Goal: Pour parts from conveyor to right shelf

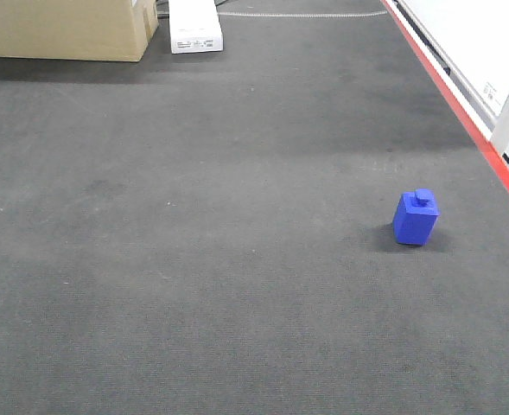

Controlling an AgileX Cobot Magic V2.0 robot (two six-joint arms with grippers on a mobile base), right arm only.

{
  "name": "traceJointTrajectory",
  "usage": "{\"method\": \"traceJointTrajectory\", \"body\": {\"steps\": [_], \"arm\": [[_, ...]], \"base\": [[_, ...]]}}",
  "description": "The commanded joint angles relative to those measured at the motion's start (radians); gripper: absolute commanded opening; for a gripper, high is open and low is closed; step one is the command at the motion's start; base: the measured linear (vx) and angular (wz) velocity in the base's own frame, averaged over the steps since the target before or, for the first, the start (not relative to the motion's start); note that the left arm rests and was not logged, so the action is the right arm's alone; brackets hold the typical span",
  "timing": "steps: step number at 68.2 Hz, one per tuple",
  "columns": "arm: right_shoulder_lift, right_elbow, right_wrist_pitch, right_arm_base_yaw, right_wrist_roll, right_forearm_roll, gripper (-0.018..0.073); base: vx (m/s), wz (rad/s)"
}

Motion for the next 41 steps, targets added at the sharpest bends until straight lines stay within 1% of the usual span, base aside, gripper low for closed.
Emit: {"method": "traceJointTrajectory", "body": {"steps": [1,41], "arm": [[-0.015,0.000,-0.072,0.000,0.000,-0.008,-0.0010],[-0.015,0.000,-0.072,0.000,0.000,-0.008,-0.0010]], "base": [[0.00,0.00],[0.00,0.00]]}}
